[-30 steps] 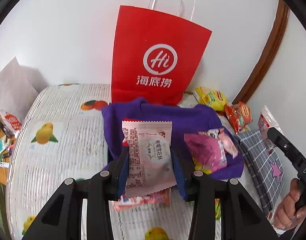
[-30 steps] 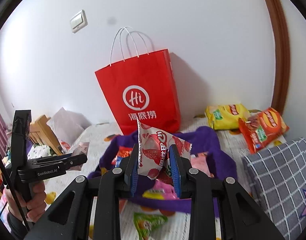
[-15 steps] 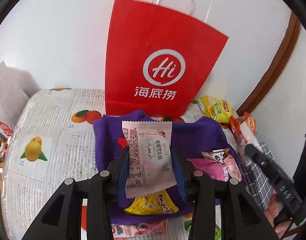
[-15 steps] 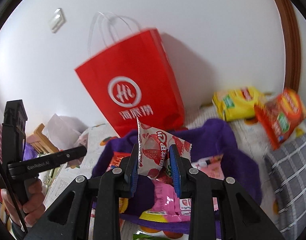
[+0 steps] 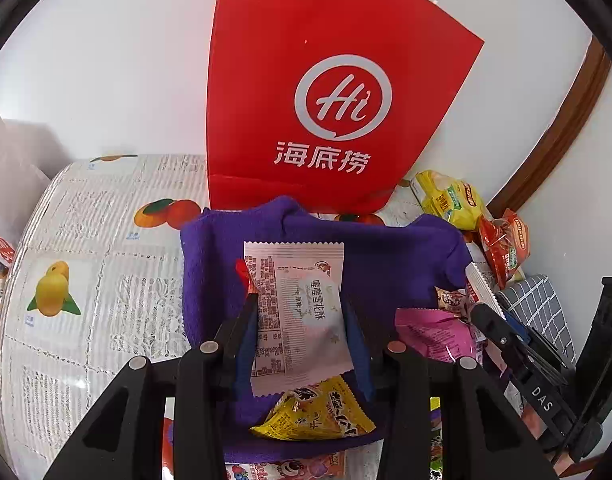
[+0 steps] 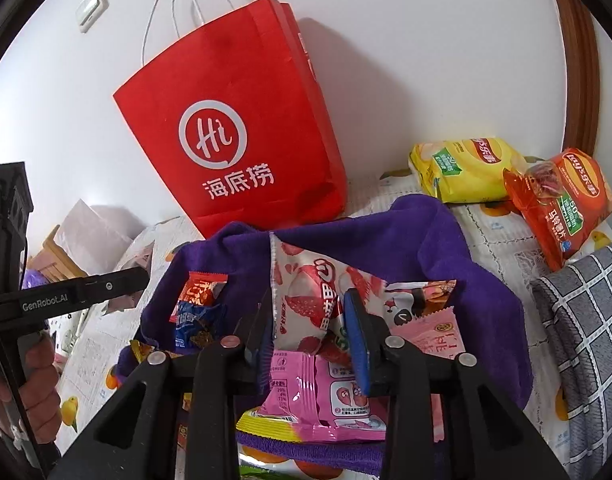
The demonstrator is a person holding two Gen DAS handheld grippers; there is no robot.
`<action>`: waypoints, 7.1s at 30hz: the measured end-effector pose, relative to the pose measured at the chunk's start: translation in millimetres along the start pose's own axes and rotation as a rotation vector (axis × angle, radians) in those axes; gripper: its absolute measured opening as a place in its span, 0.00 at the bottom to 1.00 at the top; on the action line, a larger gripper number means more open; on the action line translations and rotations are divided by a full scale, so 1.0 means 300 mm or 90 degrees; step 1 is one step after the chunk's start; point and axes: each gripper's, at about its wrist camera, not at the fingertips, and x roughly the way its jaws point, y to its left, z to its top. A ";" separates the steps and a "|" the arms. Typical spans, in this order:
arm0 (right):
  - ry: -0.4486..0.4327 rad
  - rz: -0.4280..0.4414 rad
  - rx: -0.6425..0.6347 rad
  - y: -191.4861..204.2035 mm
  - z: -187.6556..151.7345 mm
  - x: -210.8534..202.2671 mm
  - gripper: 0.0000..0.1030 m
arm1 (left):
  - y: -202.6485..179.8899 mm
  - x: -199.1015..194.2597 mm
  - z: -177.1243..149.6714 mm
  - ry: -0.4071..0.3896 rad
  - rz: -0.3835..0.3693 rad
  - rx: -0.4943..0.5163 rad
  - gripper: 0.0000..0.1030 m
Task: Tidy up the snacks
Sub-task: 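Carry the strawberry packet and white-pink packet over the towel with both tools, then open the right tool over the towel while the left tool releases the white-pink packet, then grasp the green snack bag on the bed with the right tool, then grasp the pink Lotso candy stick beside the towel with the left tool, then carry the green bag and pink candy stick over the towel with both tools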
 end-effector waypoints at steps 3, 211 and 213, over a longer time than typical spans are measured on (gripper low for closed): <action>-0.005 -0.006 -0.012 0.009 -0.005 0.001 0.35 | 0.007 0.015 0.000 0.008 0.001 -0.007 0.38; -0.062 0.046 -0.078 0.210 -0.096 -0.196 0.34 | 0.072 -0.190 -0.388 -0.094 -0.028 0.061 0.22; -0.054 0.047 -0.085 0.227 -0.086 -0.152 0.34 | 0.080 -0.182 -0.385 -0.094 -0.019 0.056 0.22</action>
